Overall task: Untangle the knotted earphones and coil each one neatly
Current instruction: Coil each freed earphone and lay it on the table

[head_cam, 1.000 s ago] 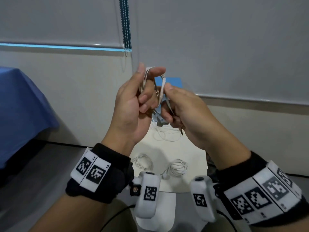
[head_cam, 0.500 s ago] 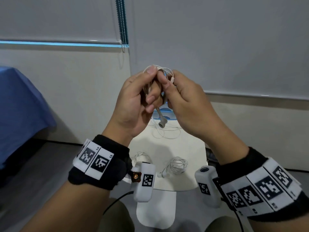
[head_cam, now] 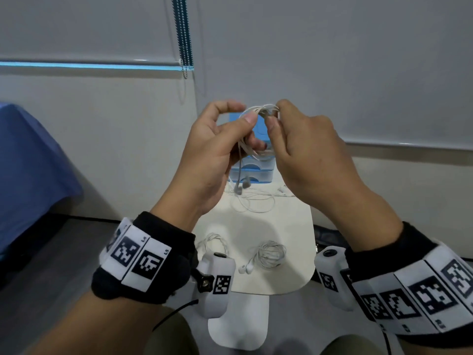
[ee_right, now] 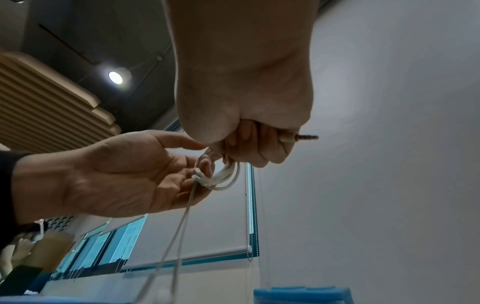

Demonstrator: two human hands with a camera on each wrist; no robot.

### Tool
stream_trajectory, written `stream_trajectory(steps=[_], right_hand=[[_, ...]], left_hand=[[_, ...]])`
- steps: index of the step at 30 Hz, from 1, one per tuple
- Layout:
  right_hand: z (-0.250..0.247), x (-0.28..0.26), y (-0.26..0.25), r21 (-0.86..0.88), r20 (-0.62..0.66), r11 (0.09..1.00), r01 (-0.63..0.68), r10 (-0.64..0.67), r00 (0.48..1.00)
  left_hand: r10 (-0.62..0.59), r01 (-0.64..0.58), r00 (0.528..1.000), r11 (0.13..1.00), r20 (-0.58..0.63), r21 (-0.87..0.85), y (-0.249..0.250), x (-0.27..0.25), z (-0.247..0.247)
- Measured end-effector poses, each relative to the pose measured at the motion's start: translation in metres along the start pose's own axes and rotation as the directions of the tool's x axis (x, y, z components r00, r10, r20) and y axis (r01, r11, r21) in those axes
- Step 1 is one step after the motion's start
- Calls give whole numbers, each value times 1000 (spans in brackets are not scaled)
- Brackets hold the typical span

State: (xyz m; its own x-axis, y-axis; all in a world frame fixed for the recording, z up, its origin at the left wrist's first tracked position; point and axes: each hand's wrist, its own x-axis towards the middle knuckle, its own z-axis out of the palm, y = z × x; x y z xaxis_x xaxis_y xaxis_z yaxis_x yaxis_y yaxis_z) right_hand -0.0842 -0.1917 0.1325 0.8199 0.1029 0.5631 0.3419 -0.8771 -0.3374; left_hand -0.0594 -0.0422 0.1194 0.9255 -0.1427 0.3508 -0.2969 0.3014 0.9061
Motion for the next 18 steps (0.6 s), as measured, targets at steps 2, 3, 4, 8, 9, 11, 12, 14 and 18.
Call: stream_trajectory(steps=[2,3,4,8,9,11,12,14,18], right_hand=[[-4,-1,2,-91,51,996,1,3,999],[-6,-2,2,-121,67,993,7,1,998],[-7,-2,3,-137,80,990,13,-2,997],[-10,-3,2,-152,118,988,29,-11,993],[-10,-3,2,-145,122,989,26,-9,993],[-9,-3,5,-86,121,996,15,-5,993],[-9,-3,6,-32,122,999,15,-11,993],[-11,-4,11,115,121,993,8,-22,992],[-24,-3,27,451,127,891,-58,1,992]], left_hand=[[17,-22,999,995,42,100,5,2,-3],[18,-28,997,989,69,143,8,3,-3],[15,-31,996,983,88,183,12,3,-2],[21,-48,995,959,98,281,15,6,1],[18,-45,995,960,101,276,14,7,1],[-10,-16,994,972,108,236,13,8,2],[-23,-1,993,977,112,212,12,9,2],[-35,13,993,983,116,184,12,10,4],[-17,-4,993,985,120,174,14,11,7]])
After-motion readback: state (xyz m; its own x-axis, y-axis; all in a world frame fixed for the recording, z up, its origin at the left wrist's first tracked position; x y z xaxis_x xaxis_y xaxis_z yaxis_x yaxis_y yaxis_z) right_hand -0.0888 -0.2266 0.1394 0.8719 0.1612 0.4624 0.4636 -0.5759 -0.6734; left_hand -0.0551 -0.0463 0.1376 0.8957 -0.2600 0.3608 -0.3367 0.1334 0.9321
